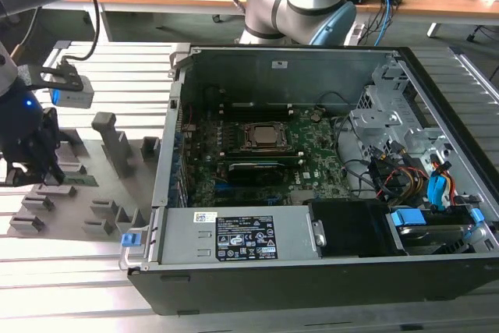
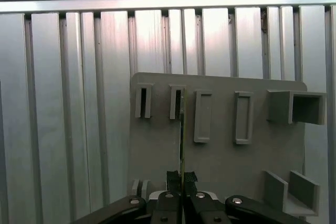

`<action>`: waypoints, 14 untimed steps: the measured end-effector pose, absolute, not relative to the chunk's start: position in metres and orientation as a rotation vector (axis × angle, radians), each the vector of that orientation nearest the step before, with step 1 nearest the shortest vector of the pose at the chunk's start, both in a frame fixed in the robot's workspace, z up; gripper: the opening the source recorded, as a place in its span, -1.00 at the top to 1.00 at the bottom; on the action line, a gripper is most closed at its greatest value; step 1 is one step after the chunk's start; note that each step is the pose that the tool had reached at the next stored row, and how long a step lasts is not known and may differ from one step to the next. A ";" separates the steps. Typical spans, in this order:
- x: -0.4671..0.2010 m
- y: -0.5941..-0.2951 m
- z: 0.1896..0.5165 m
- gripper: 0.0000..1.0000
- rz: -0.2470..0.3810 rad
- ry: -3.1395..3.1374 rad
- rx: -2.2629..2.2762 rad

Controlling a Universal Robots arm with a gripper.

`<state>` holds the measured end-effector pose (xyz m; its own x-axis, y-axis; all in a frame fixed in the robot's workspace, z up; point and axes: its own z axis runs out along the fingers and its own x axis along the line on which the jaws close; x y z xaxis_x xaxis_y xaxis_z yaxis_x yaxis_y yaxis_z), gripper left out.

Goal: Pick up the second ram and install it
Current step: 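Pick up the second ram and move it above second insertion slot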

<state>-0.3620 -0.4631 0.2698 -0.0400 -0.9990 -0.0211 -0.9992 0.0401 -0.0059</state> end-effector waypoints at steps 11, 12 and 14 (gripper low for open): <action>-0.362 -0.463 0.287 0.72 0.016 2.251 -2.163; -0.362 -0.463 0.290 0.72 0.016 2.252 -2.163; -0.362 -0.463 0.293 0.72 0.016 2.251 -2.163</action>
